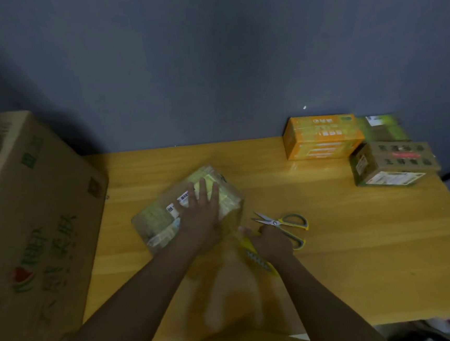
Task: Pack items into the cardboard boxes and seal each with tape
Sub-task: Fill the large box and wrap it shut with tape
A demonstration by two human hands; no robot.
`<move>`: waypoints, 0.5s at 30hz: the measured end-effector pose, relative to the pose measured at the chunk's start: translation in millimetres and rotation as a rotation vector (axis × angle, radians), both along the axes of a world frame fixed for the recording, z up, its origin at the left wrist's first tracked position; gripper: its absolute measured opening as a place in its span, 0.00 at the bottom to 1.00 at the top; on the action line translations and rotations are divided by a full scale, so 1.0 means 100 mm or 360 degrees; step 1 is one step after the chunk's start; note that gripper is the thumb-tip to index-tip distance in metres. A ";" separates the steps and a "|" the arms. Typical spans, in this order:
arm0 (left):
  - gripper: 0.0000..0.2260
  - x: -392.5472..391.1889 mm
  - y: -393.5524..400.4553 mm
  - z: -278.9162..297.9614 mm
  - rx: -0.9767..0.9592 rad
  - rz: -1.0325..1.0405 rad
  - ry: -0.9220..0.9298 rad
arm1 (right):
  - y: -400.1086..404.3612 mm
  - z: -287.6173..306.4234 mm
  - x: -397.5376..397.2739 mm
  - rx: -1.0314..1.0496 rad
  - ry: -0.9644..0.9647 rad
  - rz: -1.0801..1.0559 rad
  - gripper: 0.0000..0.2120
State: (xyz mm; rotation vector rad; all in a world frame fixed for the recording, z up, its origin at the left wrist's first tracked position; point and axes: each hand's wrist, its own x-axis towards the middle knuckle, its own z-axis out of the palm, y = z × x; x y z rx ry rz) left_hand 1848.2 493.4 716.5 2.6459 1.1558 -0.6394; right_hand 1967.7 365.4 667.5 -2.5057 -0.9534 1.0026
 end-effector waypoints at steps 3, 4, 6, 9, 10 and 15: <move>0.44 -0.06 0.12 0.02 -0.0037 -0.0001 -0.0095 | -0.04 0.13 0.12 0.0022 -0.0122 0.0048 0.31; 0.44 -0.08 0.16 0.02 -0.0054 0.0003 -0.0103 | -0.05 0.19 0.16 0.0047 -0.0169 0.0041 0.33; 0.42 -0.10 0.19 0.05 -0.0085 0.0022 -0.0122 | -0.07 0.35 0.23 0.0116 -0.0257 0.0046 0.34; 0.41 -0.12 0.29 0.13 -0.0150 0.0077 -0.0200 | -0.04 0.57 0.33 0.0220 -0.0258 0.0081 0.31; 0.40 -0.15 0.34 0.17 -0.0187 0.0084 -0.0228 | -0.01 0.63 0.36 0.0248 -0.0224 0.0093 0.30; 0.27 -0.41 0.59 0.16 -0.0673 0.0312 -0.0606 | 0.27 0.99 0.26 0.0407 -0.0056 0.0195 0.30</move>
